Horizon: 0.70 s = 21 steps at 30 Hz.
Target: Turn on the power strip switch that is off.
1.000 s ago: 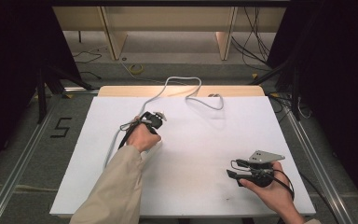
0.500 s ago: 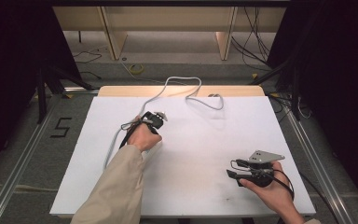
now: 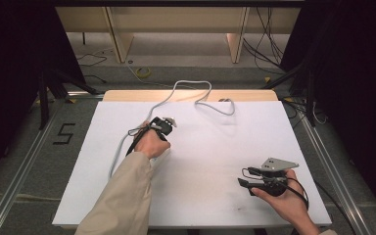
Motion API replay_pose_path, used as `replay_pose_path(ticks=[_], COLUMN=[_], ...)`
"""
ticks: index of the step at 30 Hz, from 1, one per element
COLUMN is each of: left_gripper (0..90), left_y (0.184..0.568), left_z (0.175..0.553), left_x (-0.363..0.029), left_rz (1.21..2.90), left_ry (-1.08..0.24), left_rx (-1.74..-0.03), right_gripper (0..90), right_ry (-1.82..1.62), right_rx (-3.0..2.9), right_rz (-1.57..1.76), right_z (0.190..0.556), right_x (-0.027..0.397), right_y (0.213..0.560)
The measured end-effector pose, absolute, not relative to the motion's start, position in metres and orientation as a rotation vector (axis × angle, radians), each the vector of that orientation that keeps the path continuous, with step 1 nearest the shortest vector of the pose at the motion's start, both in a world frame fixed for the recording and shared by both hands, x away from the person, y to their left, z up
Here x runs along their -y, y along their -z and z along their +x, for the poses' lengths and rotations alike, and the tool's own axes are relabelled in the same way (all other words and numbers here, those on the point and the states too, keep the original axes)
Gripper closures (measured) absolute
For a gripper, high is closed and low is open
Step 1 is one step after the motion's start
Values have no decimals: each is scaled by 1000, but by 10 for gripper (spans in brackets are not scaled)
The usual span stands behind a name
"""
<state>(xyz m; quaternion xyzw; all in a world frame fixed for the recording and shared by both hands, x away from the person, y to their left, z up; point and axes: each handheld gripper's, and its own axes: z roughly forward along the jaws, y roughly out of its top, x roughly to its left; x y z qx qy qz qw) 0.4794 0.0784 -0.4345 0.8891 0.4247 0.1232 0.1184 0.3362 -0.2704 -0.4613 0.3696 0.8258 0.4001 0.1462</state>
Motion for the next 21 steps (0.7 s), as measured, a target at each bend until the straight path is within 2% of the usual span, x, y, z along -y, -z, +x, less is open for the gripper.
replay_pose_path(ticks=[21], left_gripper=[899], left_y=[436], left_z=[475], left_x=[-83], left_rz=[2557], left_ry=[-381], left_rx=[-1228], right_gripper=[419], right_ry=[-1152], right_rx=[-2377], right_rz=[1064], right_z=[336], right_x=[270], right_y=[461])
